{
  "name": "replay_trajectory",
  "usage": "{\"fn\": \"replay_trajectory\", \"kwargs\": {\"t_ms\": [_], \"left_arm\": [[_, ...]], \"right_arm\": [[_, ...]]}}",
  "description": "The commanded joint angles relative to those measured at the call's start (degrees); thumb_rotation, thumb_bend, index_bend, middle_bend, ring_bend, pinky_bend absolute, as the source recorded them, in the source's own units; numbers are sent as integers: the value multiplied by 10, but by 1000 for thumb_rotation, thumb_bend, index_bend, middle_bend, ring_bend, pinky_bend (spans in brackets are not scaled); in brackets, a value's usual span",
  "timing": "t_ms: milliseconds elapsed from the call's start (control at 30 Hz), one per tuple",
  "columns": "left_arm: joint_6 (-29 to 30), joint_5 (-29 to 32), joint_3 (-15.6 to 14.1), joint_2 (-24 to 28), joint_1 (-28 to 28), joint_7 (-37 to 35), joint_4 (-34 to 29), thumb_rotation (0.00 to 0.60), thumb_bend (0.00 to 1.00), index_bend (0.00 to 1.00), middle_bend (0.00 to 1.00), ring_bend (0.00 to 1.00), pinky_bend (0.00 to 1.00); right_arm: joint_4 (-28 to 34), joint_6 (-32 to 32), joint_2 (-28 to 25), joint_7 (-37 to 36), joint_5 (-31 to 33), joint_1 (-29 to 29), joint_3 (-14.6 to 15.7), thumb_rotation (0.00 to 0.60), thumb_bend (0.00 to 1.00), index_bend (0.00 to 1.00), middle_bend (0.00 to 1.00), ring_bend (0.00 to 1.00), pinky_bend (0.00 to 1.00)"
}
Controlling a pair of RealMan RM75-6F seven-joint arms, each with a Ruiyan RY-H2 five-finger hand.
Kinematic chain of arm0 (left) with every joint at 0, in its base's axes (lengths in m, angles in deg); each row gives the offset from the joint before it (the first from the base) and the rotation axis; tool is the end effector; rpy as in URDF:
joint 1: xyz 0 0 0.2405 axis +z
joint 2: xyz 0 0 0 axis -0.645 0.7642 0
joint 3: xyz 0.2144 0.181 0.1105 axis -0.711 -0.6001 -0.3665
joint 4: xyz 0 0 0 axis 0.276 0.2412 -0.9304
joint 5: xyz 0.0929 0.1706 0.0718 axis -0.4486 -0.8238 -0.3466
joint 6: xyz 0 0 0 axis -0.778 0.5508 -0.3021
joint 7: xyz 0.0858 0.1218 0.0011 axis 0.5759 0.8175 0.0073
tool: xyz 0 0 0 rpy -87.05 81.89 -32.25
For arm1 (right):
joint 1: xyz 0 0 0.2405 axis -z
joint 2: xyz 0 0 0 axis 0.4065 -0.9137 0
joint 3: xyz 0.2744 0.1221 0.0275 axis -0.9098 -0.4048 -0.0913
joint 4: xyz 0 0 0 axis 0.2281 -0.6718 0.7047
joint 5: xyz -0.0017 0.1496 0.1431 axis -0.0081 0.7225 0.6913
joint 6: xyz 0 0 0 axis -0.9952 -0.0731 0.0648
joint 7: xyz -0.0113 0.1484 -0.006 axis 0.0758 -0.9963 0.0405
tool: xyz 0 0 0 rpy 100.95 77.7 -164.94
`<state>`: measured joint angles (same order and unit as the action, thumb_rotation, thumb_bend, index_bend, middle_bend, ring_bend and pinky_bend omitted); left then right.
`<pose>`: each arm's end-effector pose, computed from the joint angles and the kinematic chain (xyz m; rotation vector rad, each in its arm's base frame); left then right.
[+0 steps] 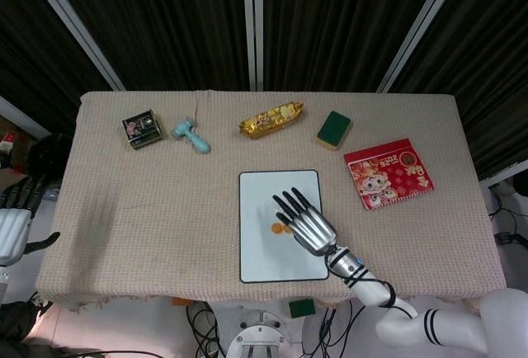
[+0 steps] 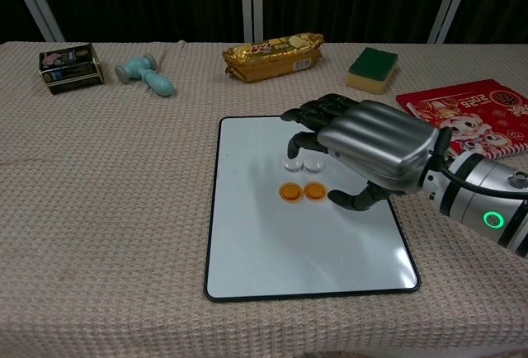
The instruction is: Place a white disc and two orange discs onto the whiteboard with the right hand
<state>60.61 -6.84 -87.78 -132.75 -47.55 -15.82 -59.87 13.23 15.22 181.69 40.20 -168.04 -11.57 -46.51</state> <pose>-0.3906 0.2060 0.1975 -1.4424 -0.8524 -0.8027 -0.1730 -0.2924 -0.0708 2.1264 -0.5122 0.9369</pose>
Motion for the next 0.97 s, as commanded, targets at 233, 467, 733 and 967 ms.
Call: {"fn": "replay_trajectory", "kwargs": {"t_ms": [233,467,733,967], "left_arm": [[2,-2,0,1,0,3,-4,600,131,107,42,0,102],[9,-5,0,2,3,9,-9,600,131,107,43,0,102],[18,-9,0,3,5,16,-17,600,131,107,42,0,102],[23,-13,-6,4,10,35,-25,600,131,107,43,0,102]], "right_arm": [[8,62,-43,-82,-45,27,12,600,321,172,0,0,0],[-23,161,-103,-135,-58,93,27,600,317,0,0,0,0],[-74,261,-154,-189,18,210,20,600,316,0,0,0,0],[-80,274,-189,-240,43,254,14,600,313,0,0,0,0]]}}
